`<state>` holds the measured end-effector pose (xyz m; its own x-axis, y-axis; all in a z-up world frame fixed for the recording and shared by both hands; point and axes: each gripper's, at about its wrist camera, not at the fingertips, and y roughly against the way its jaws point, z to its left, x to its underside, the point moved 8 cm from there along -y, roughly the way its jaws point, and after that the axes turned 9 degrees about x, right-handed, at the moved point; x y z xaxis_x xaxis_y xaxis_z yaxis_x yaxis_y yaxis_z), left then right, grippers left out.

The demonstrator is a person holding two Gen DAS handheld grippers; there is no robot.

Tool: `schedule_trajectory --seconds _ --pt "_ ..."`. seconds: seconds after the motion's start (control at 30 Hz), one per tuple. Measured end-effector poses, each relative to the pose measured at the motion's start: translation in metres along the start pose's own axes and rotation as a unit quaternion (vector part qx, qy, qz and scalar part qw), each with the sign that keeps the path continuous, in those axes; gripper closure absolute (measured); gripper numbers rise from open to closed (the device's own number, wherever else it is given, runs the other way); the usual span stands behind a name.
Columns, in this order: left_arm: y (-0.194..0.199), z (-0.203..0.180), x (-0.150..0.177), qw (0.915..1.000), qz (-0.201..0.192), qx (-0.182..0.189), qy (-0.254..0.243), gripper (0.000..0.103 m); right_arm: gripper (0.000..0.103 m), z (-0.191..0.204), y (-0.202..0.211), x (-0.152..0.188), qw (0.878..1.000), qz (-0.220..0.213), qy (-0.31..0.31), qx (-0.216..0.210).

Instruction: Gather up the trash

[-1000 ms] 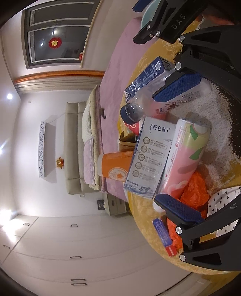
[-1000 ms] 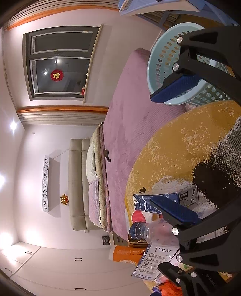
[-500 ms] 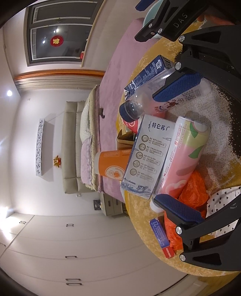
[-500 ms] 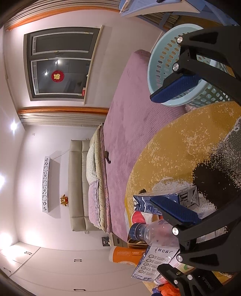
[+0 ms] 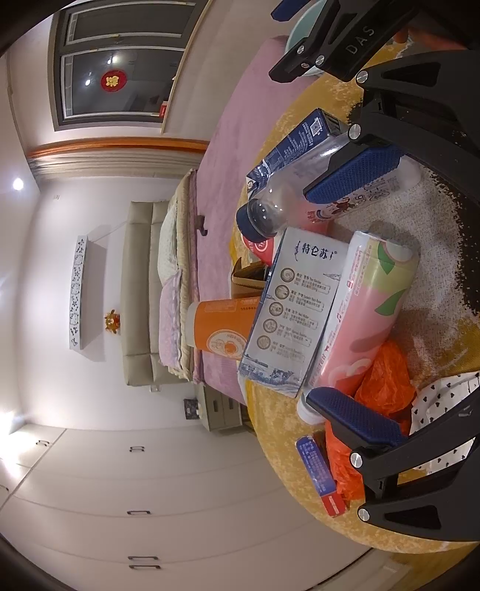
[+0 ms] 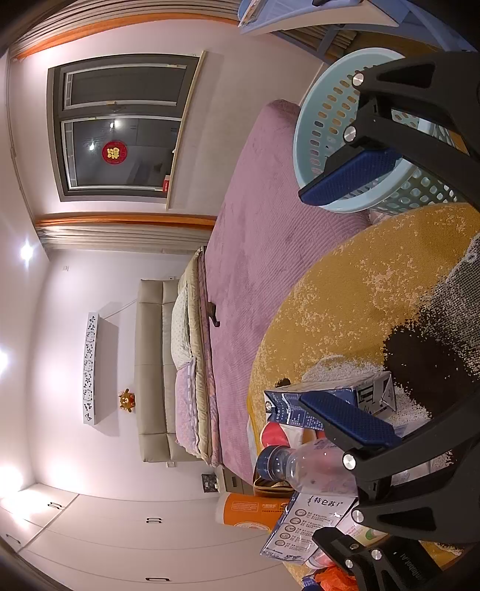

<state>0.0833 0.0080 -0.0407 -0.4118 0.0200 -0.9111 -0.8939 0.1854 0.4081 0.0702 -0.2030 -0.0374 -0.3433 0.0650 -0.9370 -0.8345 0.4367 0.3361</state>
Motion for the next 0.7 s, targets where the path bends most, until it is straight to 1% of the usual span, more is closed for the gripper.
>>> schedule_trajectory --seconds 0.3,0.4,0.47,0.57,0.63,0.7 --pt "0.001 0.008 0.0 0.9999 -0.003 0.002 0.015 0.007 0.007 0.003 0.002 0.001 1.0 -0.004 0.007 0.0" --pt "0.009 0.017 -0.002 0.9995 -0.002 -0.006 0.031 0.007 0.007 0.007 0.003 0.0 1.0 -0.009 0.019 0.006" --pt "0.021 0.028 -0.003 0.9988 -0.002 -0.003 0.05 0.007 0.007 0.005 0.003 0.0 1.0 -0.008 0.018 0.006" --pt "0.046 0.056 -0.005 0.997 0.002 -0.004 0.078 0.007 0.01 0.005 0.002 -0.001 1.0 -0.002 0.018 -0.012" --pt "0.059 0.083 -0.005 0.9956 0.019 -0.016 0.091 0.007 0.017 0.008 0.0 0.0 0.999 0.008 0.026 -0.028" --pt "0.068 0.11 -0.003 0.9923 0.048 -0.013 0.113 0.007 0.021 0.013 -0.003 0.0 0.998 0.024 0.032 -0.046"
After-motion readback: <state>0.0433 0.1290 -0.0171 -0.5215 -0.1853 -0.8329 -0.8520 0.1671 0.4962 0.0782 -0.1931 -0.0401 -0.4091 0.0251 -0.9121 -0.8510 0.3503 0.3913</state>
